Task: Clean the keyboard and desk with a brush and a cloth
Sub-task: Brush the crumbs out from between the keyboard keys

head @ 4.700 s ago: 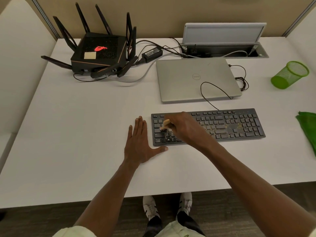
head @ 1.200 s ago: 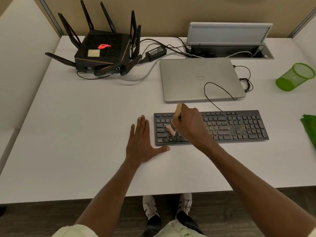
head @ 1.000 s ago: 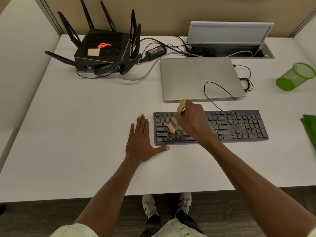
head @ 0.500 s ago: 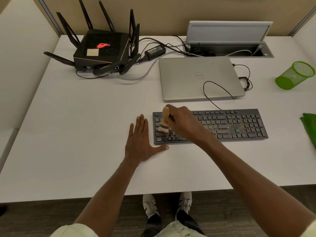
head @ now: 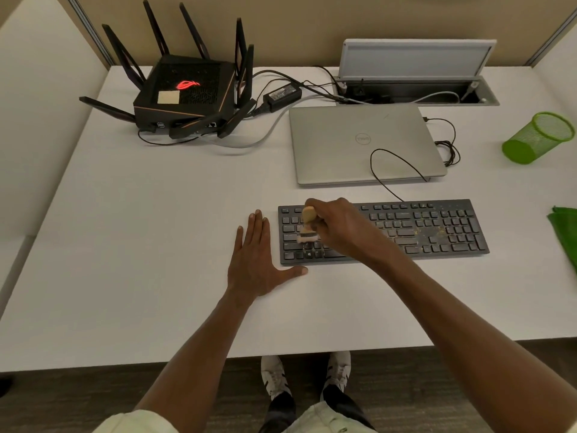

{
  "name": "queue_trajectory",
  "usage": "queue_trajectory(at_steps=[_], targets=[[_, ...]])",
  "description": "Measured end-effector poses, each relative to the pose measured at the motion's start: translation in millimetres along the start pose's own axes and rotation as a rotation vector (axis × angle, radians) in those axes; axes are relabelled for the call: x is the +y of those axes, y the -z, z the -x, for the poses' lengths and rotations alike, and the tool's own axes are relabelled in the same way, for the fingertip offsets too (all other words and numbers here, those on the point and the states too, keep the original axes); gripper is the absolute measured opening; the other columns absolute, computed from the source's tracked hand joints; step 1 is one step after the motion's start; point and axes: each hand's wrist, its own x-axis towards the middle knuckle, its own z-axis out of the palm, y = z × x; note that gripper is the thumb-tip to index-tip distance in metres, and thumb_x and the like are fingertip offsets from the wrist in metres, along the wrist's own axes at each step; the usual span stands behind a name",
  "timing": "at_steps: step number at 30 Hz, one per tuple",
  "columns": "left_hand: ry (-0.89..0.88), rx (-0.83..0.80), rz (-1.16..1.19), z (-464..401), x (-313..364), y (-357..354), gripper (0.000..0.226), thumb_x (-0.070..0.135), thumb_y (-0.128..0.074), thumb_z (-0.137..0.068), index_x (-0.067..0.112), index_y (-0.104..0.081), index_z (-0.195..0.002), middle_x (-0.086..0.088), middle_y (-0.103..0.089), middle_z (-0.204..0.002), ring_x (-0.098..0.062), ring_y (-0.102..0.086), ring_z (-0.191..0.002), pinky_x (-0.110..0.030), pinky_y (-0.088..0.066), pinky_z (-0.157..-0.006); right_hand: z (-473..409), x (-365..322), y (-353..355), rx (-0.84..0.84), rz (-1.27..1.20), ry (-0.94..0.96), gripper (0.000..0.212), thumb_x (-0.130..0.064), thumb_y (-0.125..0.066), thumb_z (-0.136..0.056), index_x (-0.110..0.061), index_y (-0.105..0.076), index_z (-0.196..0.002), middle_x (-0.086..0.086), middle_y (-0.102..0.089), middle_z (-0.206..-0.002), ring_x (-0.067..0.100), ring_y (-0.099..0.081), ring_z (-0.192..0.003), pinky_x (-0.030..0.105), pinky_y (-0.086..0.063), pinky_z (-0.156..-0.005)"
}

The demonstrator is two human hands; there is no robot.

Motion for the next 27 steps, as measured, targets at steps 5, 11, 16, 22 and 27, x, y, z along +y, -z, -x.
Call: queue_trajectory(at_steps=[5,11,16,22,27], targets=[[0.001,-0.005,-0.008,0.0,-0.3,0.3,0.144,0.106,-0.03,-0.065,0.004,0.0,-0.162,-0.01,0.017,-0.169,-0.02,0.018,-0.156,-0.043,0.008,-0.127,11.0,18.7,17.5,0.016,0.052,-0.08,0.014,-0.005,-0.057,-0.093,-0.019,-0.056,-0.09,-0.006,-0.06,-0.074,0.008,-0.054,-0.059,0.016,-0.034,-0.052],[0.0,-0.012,-0.012,-0.6,-0.7,1.2,0.146,0.108,-0.021,-0.062,0.004,-0.001,-0.162,-0.011,0.016,-0.169,-0.02,0.018,-0.156,-0.044,0.007,-0.128,-1.4,17.5,20.2,0.285,-0.042,-0.227,0.007,-0.013,-0.057,-0.093,-0.011,-0.062,-0.096,-0.002,-0.066,-0.074,0.006,-0.059,-0.059,0.021,-0.046,-0.053],[-0.002,-0.011,-0.011,-1.0,-1.0,0.2,0.144,0.107,-0.026,-0.064,0.004,-0.002,-0.162,-0.011,0.015,-0.169,-0.021,0.016,-0.156,-0.046,0.005,-0.128,-9.6,12.6,5.6,0.429,-0.097,-0.372,0.008,-0.02,-0.058,-0.094,-0.012,-0.059,-0.094,-0.001,-0.066,-0.074,0.009,-0.063,-0.063,0.028,-0.055,-0.054],[0.007,-0.012,-0.007,-0.4,-0.4,1.1,0.144,0.106,-0.026,-0.064,0.004,0.0,-0.162,-0.011,0.017,-0.169,-0.02,0.019,-0.156,-0.043,0.01,-0.127,-3.0,8.2,-10.4,0.395,-0.102,-0.438,0.013,-0.019,-0.059,-0.093,-0.006,-0.058,-0.094,0.001,-0.064,-0.069,0.012,-0.062,-0.056,0.041,-0.055,-0.053],[0.008,-0.015,-0.002,-0.4,0.6,1.8,0.144,0.105,-0.032,-0.065,0.004,-0.001,-0.162,-0.01,0.016,-0.169,-0.02,0.018,-0.156,-0.043,0.008,-0.127,-7.1,5.8,3.7,0.428,-0.092,-0.451,0.011,-0.019,-0.058,-0.093,-0.008,-0.058,-0.092,-0.002,-0.062,-0.069,0.008,-0.061,-0.057,0.028,-0.053,-0.05]])
